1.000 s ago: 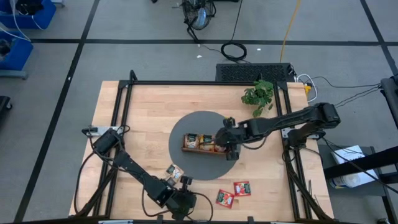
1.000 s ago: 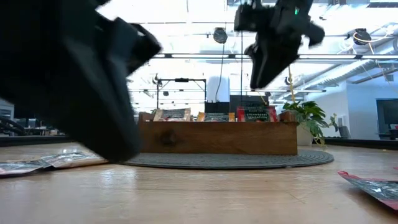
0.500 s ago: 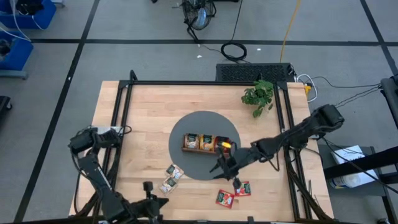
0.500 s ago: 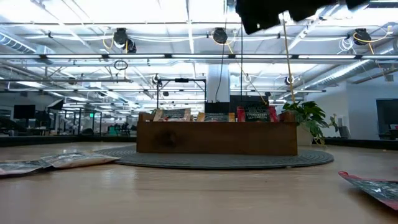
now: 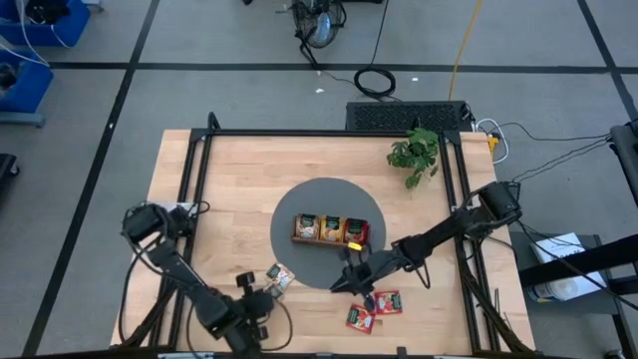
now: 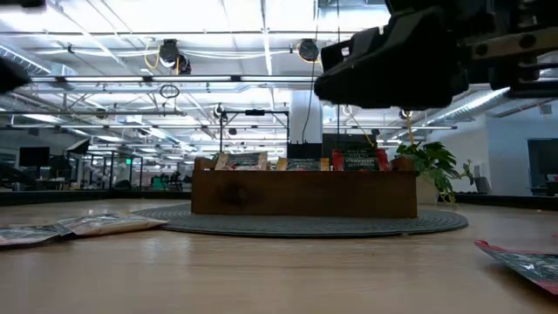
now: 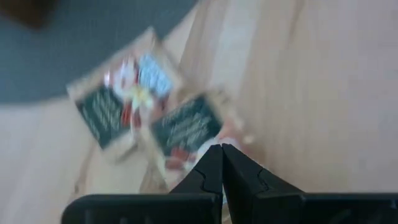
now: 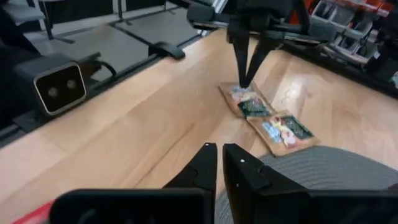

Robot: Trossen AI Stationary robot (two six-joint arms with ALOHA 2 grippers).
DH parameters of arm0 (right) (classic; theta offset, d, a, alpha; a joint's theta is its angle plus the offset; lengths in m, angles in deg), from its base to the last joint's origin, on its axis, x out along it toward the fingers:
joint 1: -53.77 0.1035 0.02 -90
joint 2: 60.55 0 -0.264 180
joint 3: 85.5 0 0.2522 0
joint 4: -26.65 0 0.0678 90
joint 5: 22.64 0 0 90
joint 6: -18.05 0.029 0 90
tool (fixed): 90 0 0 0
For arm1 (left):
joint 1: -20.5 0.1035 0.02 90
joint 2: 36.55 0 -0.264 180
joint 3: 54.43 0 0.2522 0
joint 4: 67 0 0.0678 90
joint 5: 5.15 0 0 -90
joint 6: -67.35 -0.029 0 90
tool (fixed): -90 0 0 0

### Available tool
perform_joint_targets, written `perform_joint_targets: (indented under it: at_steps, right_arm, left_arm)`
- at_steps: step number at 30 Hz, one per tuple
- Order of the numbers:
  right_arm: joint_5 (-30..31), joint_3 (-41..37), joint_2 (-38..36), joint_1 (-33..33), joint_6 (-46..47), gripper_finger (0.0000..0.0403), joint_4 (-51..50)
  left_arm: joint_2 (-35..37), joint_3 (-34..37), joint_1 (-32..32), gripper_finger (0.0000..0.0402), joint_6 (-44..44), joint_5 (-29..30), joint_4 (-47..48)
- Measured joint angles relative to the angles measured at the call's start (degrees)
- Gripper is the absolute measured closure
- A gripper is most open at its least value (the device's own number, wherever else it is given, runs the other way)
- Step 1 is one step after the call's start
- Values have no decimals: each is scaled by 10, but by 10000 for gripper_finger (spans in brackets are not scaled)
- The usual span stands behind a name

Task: Pick & Place Tea
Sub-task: Put the brown tea bag into the left section of the wooden organizer

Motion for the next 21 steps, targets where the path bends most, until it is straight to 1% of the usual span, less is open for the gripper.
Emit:
perform_joint_targets:
  at_steps: [3, 7, 12, 17, 21]
  right_arm:
    - [0, 0, 0, 0, -1, 394, -3]
    - [-1, 0, -5, 5, -2, 401, -6]
    - [-2, 0, -5, 4, 11, 402, -14]
    - [-2, 0, -4, 4, 11, 402, -23]
    - [-2, 0, -5, 4, 23, 401, -23]
  left_arm:
    - [0, 11, 14, 392, 17, -38, -4]
    - [0, 12, 16, 392, 14, -41, -14]
    - [1, 11, 9, 392, 41, -82, -13]
    - [1, 11, 2, 392, 68, -80, -17]
    - [1, 11, 11, 392, 39, -71, -49]
